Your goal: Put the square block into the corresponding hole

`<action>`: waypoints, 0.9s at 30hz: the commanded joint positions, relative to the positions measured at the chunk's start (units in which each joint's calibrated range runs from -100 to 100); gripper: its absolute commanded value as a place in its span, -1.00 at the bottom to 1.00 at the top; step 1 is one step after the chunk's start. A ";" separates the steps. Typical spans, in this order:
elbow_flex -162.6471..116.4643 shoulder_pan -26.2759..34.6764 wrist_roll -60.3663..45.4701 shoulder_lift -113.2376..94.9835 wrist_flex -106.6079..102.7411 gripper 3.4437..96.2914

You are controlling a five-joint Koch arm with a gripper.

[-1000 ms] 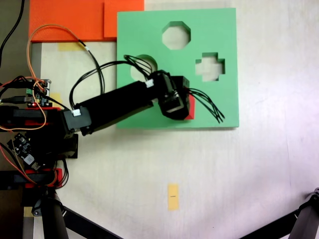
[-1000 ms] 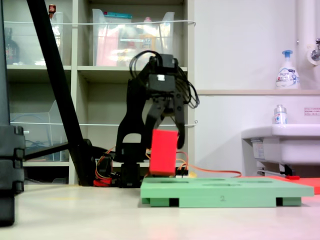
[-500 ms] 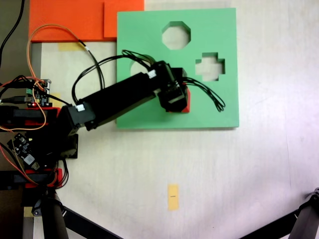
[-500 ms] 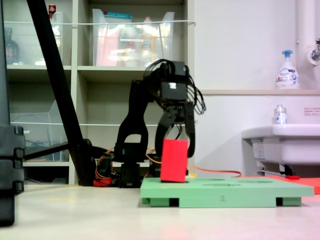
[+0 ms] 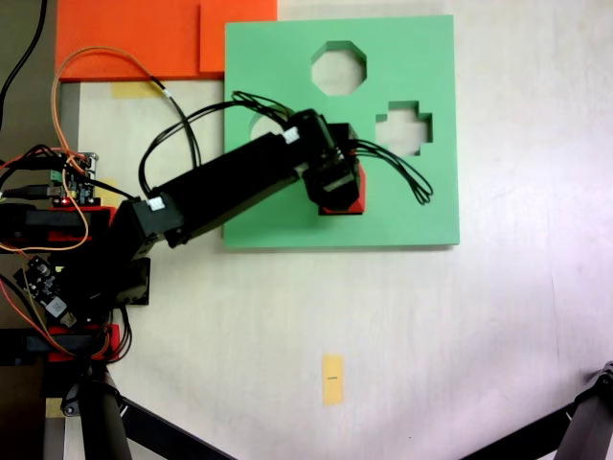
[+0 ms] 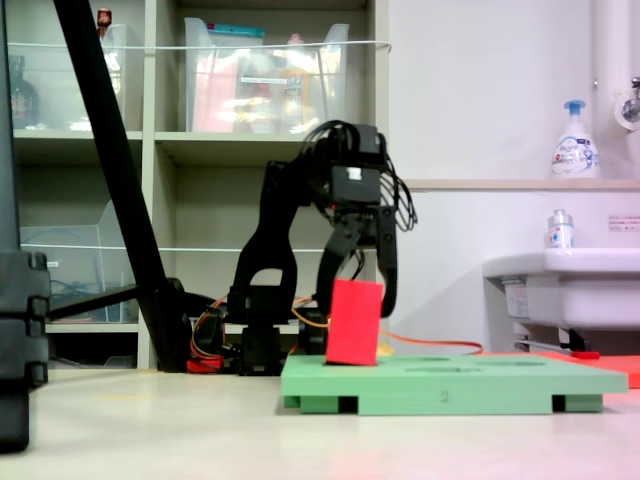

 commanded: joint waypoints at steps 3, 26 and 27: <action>2.10 0.54 0.34 -0.13 -1.47 -0.61; -5.87 -0.83 0.34 -8.51 -1.47 -0.61; -5.97 -0.83 0.34 -8.51 -1.47 -0.61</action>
